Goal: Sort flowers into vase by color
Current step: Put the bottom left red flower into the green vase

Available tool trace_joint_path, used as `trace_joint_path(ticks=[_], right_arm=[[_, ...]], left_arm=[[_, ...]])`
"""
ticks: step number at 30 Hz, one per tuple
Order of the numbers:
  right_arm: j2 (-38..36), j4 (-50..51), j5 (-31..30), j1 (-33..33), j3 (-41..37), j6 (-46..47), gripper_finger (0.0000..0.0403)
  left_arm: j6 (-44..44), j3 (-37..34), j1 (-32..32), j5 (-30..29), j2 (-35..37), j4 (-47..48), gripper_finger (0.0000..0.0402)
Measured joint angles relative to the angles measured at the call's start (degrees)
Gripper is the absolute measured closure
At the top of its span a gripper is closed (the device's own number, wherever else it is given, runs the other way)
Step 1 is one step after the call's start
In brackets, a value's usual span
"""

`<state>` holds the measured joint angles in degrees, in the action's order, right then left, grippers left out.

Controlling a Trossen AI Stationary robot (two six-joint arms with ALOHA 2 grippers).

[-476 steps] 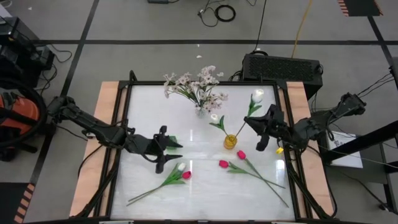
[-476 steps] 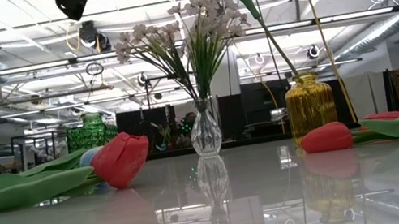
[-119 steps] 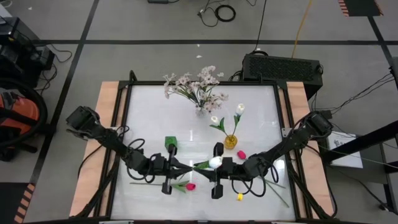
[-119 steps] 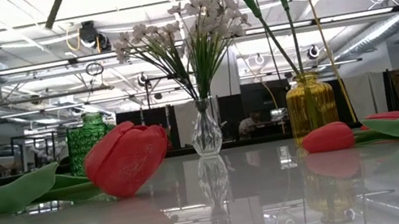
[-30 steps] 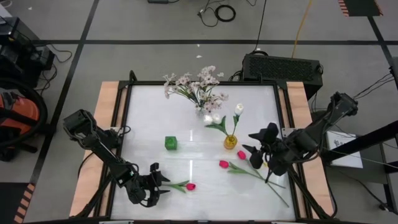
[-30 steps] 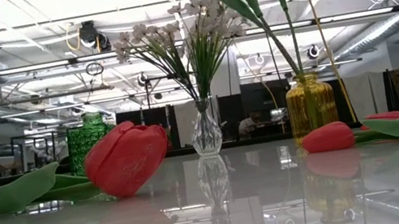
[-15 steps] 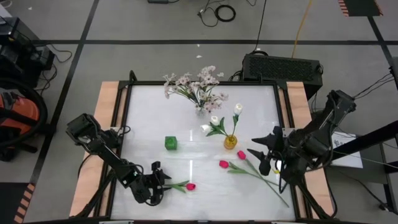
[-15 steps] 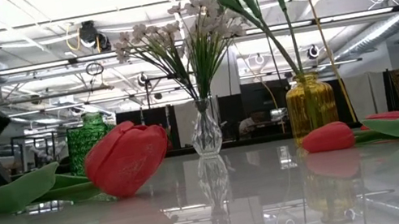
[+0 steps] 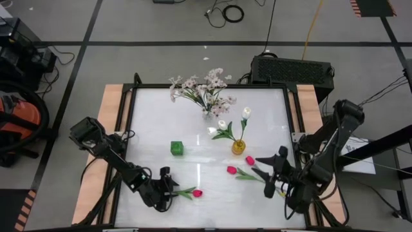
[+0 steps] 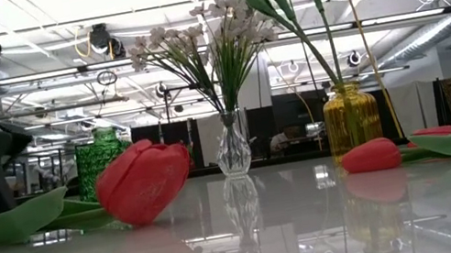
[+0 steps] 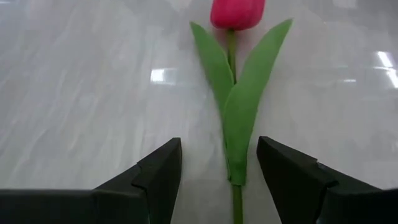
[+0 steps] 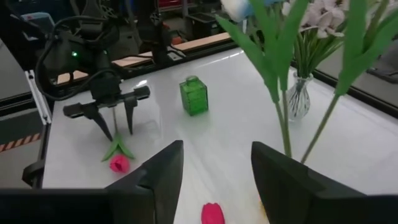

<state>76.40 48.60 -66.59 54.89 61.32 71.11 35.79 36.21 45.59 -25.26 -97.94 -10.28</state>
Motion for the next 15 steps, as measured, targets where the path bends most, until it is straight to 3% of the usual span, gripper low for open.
trace_joint_path(ticks=[15], right_arm=[[1.78, -10.15, -1.00, -0.11, 0.00, -9.02, 0.0246]], left_arm=[[-2.21, 0.13, -2.42, 3.79, -1.22, -1.95, 0.0183]])
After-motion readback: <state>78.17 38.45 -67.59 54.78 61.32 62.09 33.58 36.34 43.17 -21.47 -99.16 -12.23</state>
